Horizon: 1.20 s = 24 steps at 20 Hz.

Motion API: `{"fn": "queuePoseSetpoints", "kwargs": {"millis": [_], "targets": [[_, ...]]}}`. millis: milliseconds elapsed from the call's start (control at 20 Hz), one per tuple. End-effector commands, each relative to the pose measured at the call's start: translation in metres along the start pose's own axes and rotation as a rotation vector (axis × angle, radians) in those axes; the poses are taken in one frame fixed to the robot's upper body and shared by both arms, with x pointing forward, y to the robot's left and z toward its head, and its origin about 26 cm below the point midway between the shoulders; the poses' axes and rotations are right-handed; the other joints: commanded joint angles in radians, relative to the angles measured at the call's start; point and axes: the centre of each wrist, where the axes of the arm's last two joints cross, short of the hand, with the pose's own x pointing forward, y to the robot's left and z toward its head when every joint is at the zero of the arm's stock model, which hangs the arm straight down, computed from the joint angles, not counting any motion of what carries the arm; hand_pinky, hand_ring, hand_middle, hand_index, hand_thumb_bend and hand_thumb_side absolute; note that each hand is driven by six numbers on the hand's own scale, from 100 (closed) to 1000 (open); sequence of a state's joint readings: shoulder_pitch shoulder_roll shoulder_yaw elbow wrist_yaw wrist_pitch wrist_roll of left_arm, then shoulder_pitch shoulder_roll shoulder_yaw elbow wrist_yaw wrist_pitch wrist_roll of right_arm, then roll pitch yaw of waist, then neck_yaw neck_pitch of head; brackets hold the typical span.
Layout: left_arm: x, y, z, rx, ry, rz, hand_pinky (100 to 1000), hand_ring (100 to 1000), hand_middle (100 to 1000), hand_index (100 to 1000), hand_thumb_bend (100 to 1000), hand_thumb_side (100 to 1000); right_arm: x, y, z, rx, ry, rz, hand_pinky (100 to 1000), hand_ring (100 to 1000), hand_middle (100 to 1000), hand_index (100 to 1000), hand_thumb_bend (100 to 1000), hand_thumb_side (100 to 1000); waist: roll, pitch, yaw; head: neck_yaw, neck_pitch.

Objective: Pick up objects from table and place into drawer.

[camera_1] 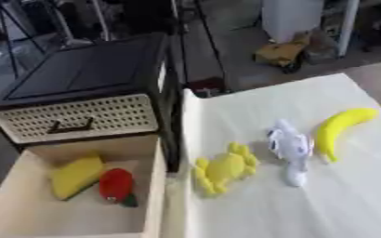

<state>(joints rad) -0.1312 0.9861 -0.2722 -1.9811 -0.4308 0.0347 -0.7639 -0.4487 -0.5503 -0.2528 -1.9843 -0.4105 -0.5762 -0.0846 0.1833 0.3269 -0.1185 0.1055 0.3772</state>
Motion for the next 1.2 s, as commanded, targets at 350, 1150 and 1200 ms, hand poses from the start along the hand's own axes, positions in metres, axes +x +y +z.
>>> {"fn": "queuePoseSetpoints", "kwargs": {"millis": [350,1150,1200], "targets": [[0.0,0.007,0.01,0.109,0.033,-0.266,100,100,116,1000,100,417,0.005,-0.001,-0.007,0.021,-0.019,0.01,756,878,772,912,100,1000,-0.01,-0.024,-0.001,0.006,0.005],[0.001,-0.007,0.004,-0.063,0.011,-0.015,100,100,100,931,100,472,0.005,-0.001,-0.004,0.013,-0.006,0.013,757,878,771,912,100,1000,-0.013,-0.034,0.003,0.009,0.011],[0.001,-0.007,0.004,-0.069,0.005,-0.006,100,100,100,915,100,471,0.004,-0.001,-0.004,0.013,-0.004,0.013,757,878,770,912,100,1000,-0.013,-0.035,0.004,0.01,0.013]]}}
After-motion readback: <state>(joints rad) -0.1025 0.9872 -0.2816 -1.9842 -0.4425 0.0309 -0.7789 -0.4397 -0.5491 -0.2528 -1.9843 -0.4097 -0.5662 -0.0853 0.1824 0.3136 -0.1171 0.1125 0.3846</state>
